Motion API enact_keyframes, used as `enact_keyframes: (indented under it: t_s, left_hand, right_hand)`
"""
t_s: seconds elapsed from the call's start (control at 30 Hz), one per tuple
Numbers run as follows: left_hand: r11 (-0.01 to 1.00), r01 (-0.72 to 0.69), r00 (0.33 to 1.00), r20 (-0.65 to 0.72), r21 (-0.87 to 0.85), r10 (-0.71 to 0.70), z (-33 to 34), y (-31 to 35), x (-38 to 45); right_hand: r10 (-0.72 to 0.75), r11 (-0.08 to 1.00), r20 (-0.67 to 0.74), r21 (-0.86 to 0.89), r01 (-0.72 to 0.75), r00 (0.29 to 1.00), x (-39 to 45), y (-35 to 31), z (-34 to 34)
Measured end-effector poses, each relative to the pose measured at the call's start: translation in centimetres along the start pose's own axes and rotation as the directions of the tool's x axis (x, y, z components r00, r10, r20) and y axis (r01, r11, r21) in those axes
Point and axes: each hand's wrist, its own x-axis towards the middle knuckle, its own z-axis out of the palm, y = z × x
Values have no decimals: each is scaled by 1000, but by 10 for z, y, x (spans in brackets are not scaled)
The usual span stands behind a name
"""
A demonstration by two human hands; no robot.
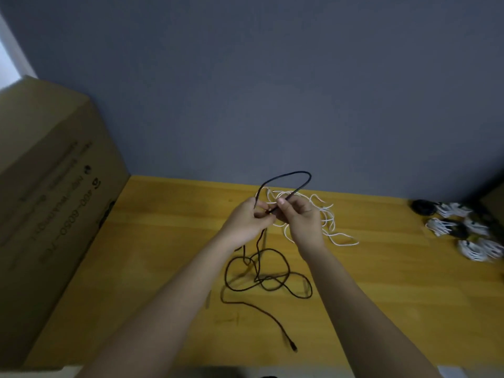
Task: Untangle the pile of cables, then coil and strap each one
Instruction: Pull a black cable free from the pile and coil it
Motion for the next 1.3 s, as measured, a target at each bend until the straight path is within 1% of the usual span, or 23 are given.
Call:
enact_keyframes:
  t_s: [0.07,0.13,0.2,0.23,0.27,0.33,0.4,0.53,0.6,0.67,0.7,0.73,0.8,0.87,0.93,1.0,1.03,1.1,1.13,1.17,1.23,1.27,1.3]
  left_hand:
    - [999,-48,999,-15,-2,48,3,8,9]
    - [997,-76,995,-69,8,77,2,14,22]
    - [997,-54,985,-162,47,61,-4,18,39]
    - [996,-27,974,-223,80,44,-9,19,48]
    - [994,0,958,-285,108,31,-15,20,58]
    - [989,27,922,-385,145,31,-26,26,74]
    - [991,27,893,-448,133,36,-36,40,91]
    - [995,14,819,-572,94,43,-60,79,121]
    - [995,10,762,-645,102,58,-73,97,131]
    - [975,45,730,-673,217,116,-79,109,138]
    - [954,66,739,-656,292,150,-78,113,140]
    - [924,82,761,-622,374,184,-76,116,143]
    - [827,132,823,-525,546,216,-74,118,146]
    - [724,170,866,-452,668,215,-76,119,146]
    - [718,128,881,-411,685,235,-79,118,146]
    - [807,25,888,-384,590,253,-78,117,143]
    - [869,-25,900,-367,494,234,-77,116,140]
    - [973,-84,937,-314,215,151,-72,115,133]
    - [994,-88,951,-292,60,101,-71,114,129]
    - [991,-91,962,-265,-100,62,-72,111,125]
    - [900,-127,979,-196,-418,48,-75,107,119]
    - [831,-151,983,-172,-536,67,-79,106,116]
    - [767,-173,982,-164,-618,89,-83,106,114]
  right_hand:
    - [12,1000,4,18,-13,1000,3,-3,-7]
    - [58,985,-28,166,-53,998,12,-7,-17]
    - [106,948,-92,311,-72,990,27,-11,-35]
    - [120,945,-129,320,-73,984,35,-13,-47]
    - [114,962,-165,266,-68,980,44,-15,-60]
    - [24,1000,-214,9,-22,977,62,-21,-85]
    - [-121,959,-193,-277,65,974,78,-27,-105]
    - [-291,758,-81,-627,178,953,113,-40,-138]
    - [-338,571,33,-787,233,941,131,-44,-151]
    - [-315,397,106,-888,233,943,147,-46,-156]
    - [-294,385,76,-903,191,953,155,-47,-156]
    - [-280,435,20,-889,146,960,162,-51,-153]
    - [-281,622,-59,-772,135,958,174,-66,-142]
    - [-379,775,-66,-568,277,923,184,-89,-124]
    - [-453,856,-106,-329,399,885,193,-116,-103]
    - [-422,902,-73,-134,410,904,199,-132,-86]
    - [-384,920,0,-91,382,924,200,-133,-78]
    - [-247,953,180,-132,272,952,204,-124,-64]
    - [-188,961,215,-159,225,958,204,-117,-57]
    - [-157,972,187,-142,185,970,203,-110,-50]
    - [-145,988,29,-55,146,989,201,-96,-38]
    - [-162,980,-33,-124,157,986,200,-85,-33]
    - [-188,939,-28,-298,171,982,196,-72,-29]
